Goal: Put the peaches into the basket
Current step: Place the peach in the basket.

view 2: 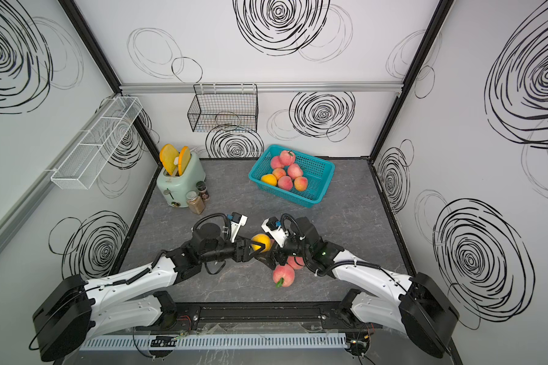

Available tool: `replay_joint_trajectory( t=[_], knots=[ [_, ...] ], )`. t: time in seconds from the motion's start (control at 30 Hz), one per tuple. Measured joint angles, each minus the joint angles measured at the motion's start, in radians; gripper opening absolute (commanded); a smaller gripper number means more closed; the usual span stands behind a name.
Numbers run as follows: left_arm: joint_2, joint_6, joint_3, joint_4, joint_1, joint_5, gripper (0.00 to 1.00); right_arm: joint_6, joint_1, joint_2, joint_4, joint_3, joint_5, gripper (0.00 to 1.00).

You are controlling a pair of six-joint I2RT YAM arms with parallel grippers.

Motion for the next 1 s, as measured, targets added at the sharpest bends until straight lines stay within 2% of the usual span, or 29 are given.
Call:
replay_joint_trajectory(
  t=[0.23, 0.37, 0.47, 0.73, 1.0],
  knots=[
    [0.000, -0.007, 0.001, 0.006, 0.000, 0.002, 0.64, -0.010, 0.002, 0.003, 0.004, 0.000, 0.001, 0.83],
    [0.000, -0.013, 0.001, 0.006, 0.000, 0.002, 0.64, -0.015, 0.002, 0.004, 0.005, 0.000, 0.003, 0.74],
    [-0.001, -0.018, 0.001, 0.006, 0.000, 0.000, 0.65, -0.019, 0.002, 0.003, 0.006, 0.000, 0.003, 0.72],
    [-0.011, -0.019, 0.001, 0.002, 0.000, -0.005, 0.78, -0.021, 0.003, 0.001, 0.010, 0.000, 0.008, 0.68],
    [-0.035, -0.010, -0.009, -0.003, 0.025, 0.003, 0.96, -0.006, -0.005, 0.026, 0.008, 0.010, 0.040, 0.66]
  ],
)
